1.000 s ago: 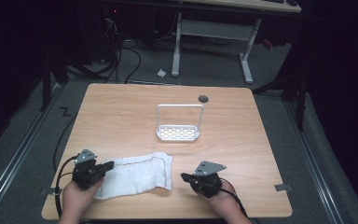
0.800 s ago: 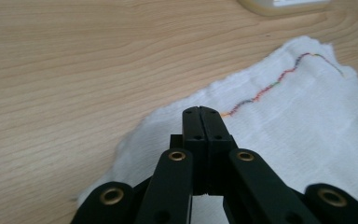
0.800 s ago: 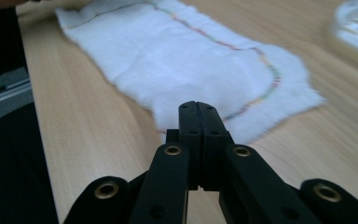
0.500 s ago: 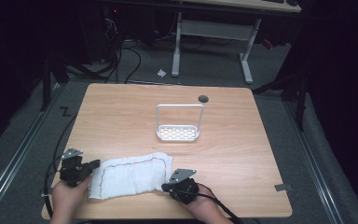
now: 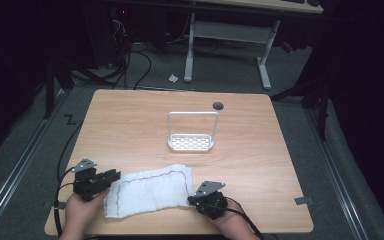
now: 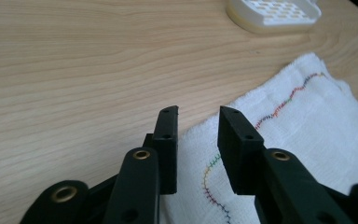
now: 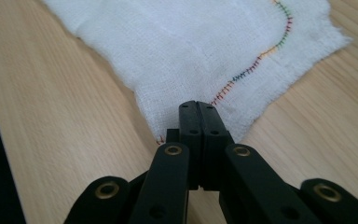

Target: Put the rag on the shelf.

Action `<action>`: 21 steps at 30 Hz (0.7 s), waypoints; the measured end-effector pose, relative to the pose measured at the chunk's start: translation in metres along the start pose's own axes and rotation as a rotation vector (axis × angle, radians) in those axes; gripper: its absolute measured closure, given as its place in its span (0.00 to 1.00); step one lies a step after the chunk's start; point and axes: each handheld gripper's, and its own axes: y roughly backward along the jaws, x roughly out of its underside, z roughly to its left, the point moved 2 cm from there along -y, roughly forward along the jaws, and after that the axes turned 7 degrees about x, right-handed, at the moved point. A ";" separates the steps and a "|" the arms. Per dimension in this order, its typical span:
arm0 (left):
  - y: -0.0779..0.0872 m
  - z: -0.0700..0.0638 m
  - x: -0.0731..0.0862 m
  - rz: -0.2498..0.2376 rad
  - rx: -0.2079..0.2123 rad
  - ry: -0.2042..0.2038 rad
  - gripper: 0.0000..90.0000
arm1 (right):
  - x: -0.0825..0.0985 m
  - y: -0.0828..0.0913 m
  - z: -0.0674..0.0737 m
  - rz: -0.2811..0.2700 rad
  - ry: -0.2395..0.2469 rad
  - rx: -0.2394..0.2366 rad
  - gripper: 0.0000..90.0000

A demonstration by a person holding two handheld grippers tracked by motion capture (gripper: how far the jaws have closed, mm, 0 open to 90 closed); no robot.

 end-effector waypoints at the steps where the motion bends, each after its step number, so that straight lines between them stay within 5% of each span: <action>1: -0.004 -0.004 0.000 0.008 0.010 -0.017 0.74 | 0.002 0.002 -0.004 0.002 -0.001 0.012 1.00; 12: -0.046 -0.047 0.001 0.105 0.103 -0.111 0.71 | 0.023 0.018 -0.057 0.027 -0.091 0.181 1.00; 17: -0.062 -0.068 0.005 0.179 0.115 -0.181 0.83 | 0.027 0.018 -0.081 0.023 -0.144 0.236 1.00; 21: -0.062 -0.077 0.008 0.198 0.146 -0.187 0.90 | 0.026 0.019 -0.087 0.016 -0.192 0.255 0.98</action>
